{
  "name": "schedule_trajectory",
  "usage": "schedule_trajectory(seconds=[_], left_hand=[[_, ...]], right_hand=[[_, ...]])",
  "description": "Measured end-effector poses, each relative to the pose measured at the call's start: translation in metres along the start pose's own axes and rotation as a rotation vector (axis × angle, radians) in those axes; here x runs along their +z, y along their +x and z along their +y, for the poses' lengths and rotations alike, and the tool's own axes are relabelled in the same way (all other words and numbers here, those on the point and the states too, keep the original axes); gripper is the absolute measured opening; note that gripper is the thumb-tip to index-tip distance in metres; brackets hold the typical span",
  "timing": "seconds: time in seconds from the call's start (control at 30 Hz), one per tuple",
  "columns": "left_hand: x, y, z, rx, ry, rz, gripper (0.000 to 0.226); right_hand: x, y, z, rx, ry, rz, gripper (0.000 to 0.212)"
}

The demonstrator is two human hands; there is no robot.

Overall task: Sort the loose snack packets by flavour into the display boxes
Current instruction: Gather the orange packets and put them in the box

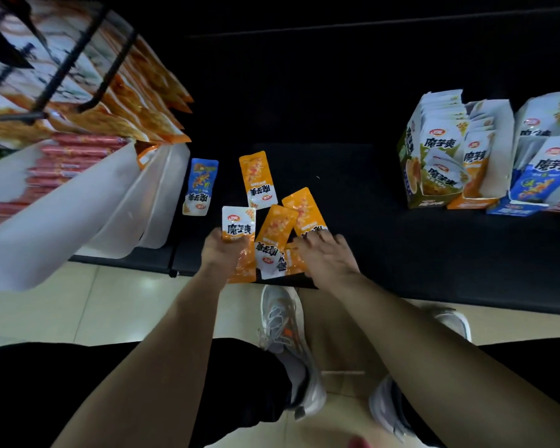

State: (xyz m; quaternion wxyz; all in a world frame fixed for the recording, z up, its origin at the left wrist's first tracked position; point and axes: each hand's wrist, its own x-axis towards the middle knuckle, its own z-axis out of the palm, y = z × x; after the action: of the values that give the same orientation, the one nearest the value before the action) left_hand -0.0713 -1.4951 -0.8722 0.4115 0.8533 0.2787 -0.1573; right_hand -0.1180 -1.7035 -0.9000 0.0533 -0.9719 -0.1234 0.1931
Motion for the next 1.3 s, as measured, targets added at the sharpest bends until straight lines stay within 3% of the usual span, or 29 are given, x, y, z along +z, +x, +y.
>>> schedule_trajectory(seconds=[0.2,0.33,0.43,0.57,0.67,0.73,0.8,0.87,1.0,1.07,1.2,1.3], left_hand=[[0.018,-0.002,0.012,-0.031,-0.114,-0.093,0.026],[0.029,-0.003,0.02,-0.074,-0.234,-0.096,0.025],[0.04,-0.006,0.022,-0.127,-0.305,-0.136,0.014],[0.054,-0.014,0.034,-0.214,-0.381,-0.193,0.018],[0.064,-0.023,0.044,-0.237,-0.508,-0.302,0.027],[0.07,-0.031,0.048,-0.181,-0.581,-0.414,0.027],[0.074,-0.037,0.049,-0.045,-0.526,-0.491,0.017],[0.073,-0.032,0.047,0.028,-0.4,-0.421,0.013],[0.045,-0.004,0.044,-0.085,-0.345,-0.117,0.023],[0.028,0.012,0.033,-0.159,-0.368,0.026,0.03],[0.023,0.015,0.027,-0.145,-0.381,0.03,0.038],[0.027,0.01,0.028,-0.161,-0.421,0.051,0.035]], right_hand=[[-0.004,0.0,0.022,0.14,0.06,-0.073,0.087],[-0.002,-0.011,0.043,0.193,0.194,-0.076,0.062],[-0.011,-0.018,0.059,0.428,0.498,-0.035,0.025],[-0.023,-0.019,0.071,0.69,0.899,0.149,0.018],[-0.029,-0.018,0.062,0.572,1.231,0.139,0.008],[-0.029,-0.016,0.049,0.489,1.323,0.076,0.008],[-0.027,-0.01,0.036,0.455,1.26,0.0,0.019],[-0.024,-0.002,0.028,0.482,1.073,0.022,0.031],[-0.02,0.017,0.022,0.464,0.853,0.119,0.024],[-0.013,0.028,0.017,0.374,0.676,0.07,0.038],[-0.003,0.042,-0.002,0.445,0.386,0.066,0.077],[0.001,0.045,-0.01,0.482,0.35,0.109,0.071]])
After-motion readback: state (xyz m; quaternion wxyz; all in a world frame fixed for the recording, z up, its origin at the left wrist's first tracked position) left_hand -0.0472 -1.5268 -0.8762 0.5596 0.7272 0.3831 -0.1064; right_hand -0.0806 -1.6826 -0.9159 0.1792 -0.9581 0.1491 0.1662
